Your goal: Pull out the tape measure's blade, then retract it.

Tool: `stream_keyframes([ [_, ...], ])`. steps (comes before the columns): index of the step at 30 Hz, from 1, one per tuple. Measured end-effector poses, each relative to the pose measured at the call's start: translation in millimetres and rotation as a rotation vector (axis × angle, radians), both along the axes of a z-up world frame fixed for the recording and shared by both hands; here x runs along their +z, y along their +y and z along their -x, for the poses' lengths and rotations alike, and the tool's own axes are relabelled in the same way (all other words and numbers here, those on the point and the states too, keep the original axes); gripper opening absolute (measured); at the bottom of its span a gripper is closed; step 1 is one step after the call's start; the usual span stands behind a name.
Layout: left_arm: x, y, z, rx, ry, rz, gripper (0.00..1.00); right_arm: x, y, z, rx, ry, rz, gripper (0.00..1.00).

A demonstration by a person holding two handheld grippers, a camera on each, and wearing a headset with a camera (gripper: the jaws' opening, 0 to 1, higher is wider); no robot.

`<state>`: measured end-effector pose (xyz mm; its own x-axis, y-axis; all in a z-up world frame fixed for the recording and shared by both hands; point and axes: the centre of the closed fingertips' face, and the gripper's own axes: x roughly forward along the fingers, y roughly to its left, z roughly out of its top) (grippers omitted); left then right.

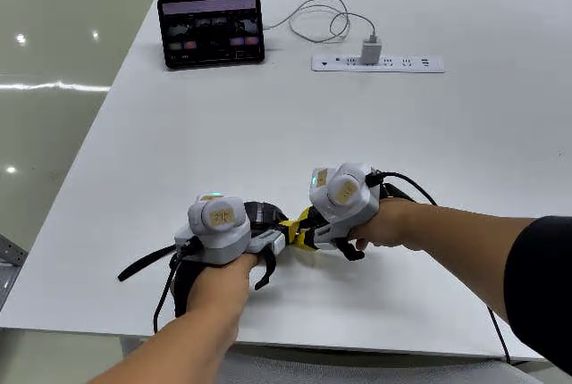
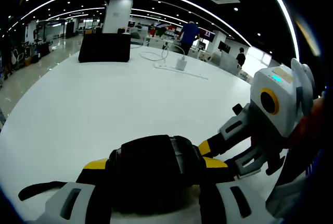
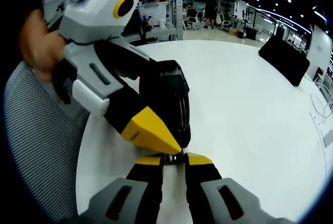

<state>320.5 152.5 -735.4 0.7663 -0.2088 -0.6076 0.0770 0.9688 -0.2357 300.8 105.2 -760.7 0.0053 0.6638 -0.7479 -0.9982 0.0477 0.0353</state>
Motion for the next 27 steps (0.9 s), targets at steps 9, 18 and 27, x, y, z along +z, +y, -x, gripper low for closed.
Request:
stream_keyframes([
  [9, 0.0, -1.4, 1.3, -0.012, 0.004, -0.001, 0.64, -0.1, -0.2, 0.9, -0.004, 0.002, 0.005, 0.12],
  [18, -0.1, -2.6, 1.9, -0.028, -0.004, -0.011, 0.66, -0.1, 0.8, 2.7, -0.003, -0.016, 0.011, 0.12],
  [27, 3.3, -3.1, 6.3, -0.092, 0.028, -0.049, 0.64, 0.6, -0.3, 14.6, 0.022, -0.039, 0.018, 0.18],
])
